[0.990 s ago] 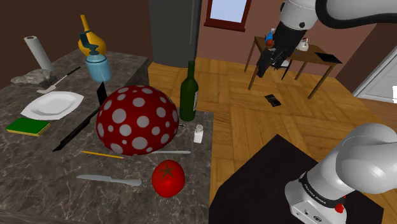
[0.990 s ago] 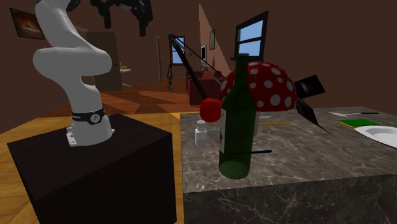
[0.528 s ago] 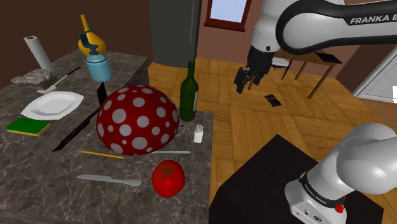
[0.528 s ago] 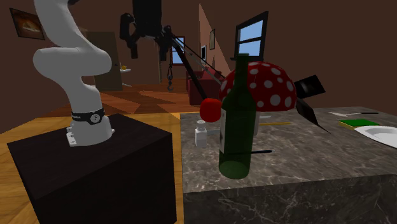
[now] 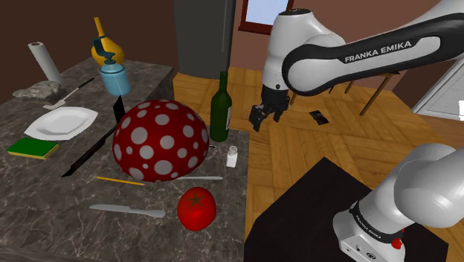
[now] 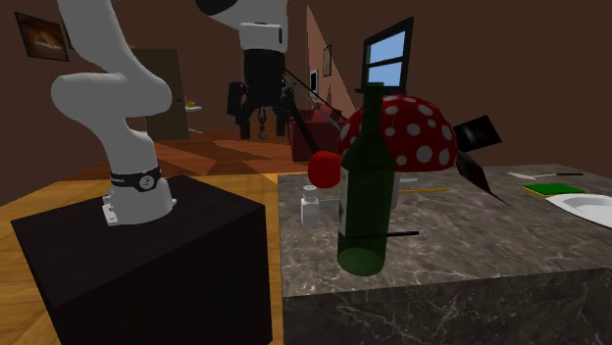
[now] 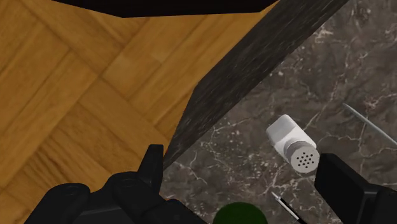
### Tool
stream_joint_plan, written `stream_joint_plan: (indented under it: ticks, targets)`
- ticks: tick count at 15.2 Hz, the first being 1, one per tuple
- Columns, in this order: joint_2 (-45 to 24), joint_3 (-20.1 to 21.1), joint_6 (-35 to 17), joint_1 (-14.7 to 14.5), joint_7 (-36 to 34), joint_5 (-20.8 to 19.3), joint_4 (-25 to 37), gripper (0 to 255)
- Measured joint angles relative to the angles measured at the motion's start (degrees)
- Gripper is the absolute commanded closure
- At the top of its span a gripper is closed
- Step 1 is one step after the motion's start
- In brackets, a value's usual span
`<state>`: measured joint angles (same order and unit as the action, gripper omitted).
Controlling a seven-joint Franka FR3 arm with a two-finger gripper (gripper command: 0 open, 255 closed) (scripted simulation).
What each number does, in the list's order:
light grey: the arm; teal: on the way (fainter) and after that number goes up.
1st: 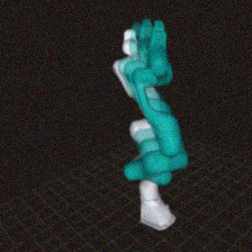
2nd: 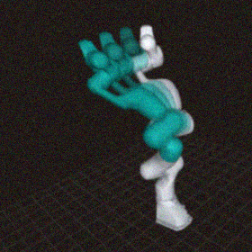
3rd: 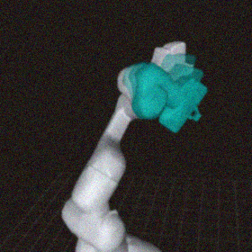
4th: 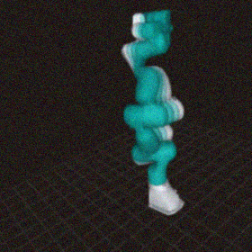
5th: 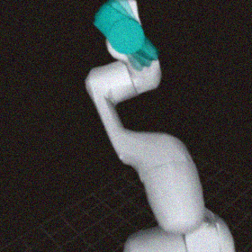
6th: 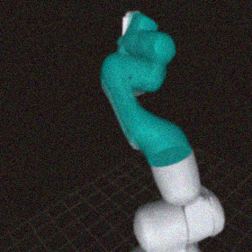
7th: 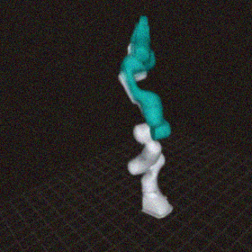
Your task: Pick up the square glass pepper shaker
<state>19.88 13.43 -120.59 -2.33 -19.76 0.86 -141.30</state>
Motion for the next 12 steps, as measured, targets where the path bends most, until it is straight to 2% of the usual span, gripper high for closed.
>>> stream_joint_plan:
  ticks: [7,12]
  targets:
    - [-13.9,3.1,-8.0,-1.1,-5.1,0.3,2.4,0]
    - [-24.5,4.3,-12.0,-2.1,-8.7,-0.9,6.7,0]
